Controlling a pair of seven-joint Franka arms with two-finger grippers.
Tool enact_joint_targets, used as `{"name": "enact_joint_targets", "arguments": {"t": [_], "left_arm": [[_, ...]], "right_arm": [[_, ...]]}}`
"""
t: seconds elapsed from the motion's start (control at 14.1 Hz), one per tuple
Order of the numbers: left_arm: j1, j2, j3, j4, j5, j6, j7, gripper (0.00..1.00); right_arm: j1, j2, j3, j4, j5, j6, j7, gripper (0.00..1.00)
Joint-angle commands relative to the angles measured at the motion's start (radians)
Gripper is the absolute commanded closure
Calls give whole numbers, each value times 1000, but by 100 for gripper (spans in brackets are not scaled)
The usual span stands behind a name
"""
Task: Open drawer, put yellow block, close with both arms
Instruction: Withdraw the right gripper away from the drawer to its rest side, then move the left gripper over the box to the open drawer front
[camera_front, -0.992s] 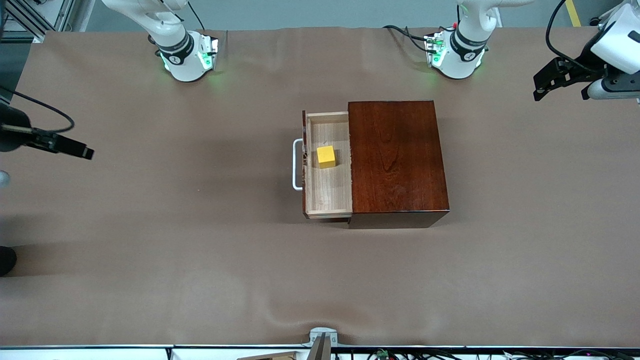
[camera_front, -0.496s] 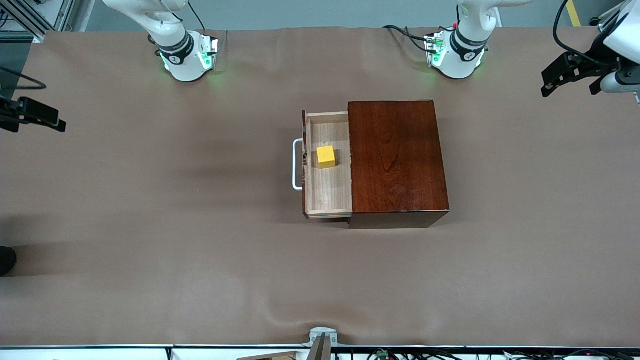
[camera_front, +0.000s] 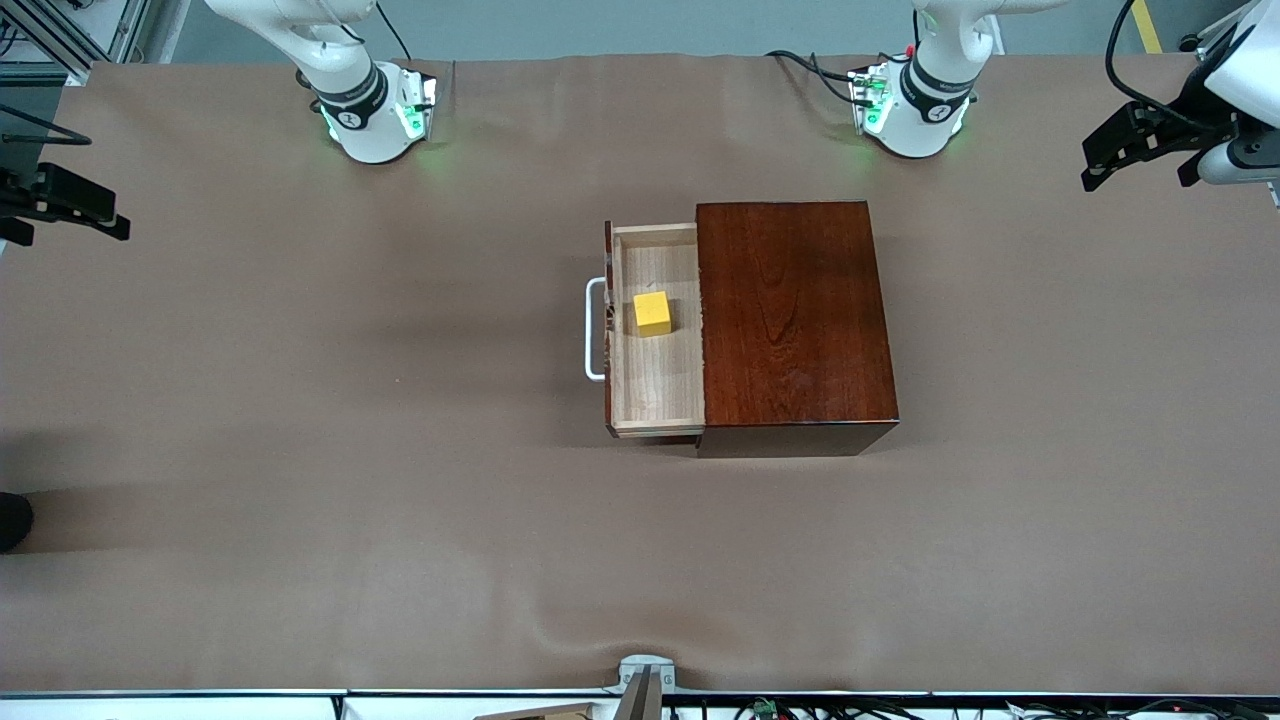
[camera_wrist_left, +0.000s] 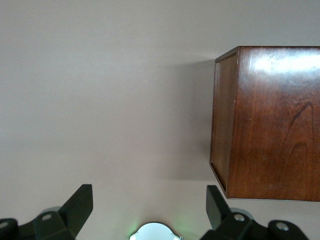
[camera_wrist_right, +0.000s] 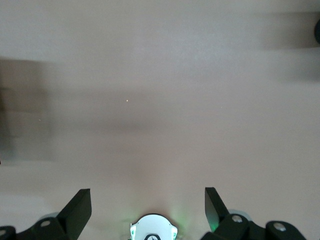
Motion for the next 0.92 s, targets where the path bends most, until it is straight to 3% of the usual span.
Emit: {"name": "enact_joint_targets", "arguments": {"t": [0.0,0.21,0.43,0.85], "left_arm": [[25,-35,-6,-25,-23,-2,33,0],[25,-35,-6,-25,-23,0,34,0],[25,-36,-6,-27,-23,0,36,0],[25,-10,-6,17,-29,-2,47,0]], "right_arm": [[2,-66,14,-88,-24,32,-13,0],[23,-89,0,-120,-29,20,-13,0],[78,-100,-73,-140,-29,32,-15,0],[80,-164,-75,-228,-29,67,-16,0]]}}
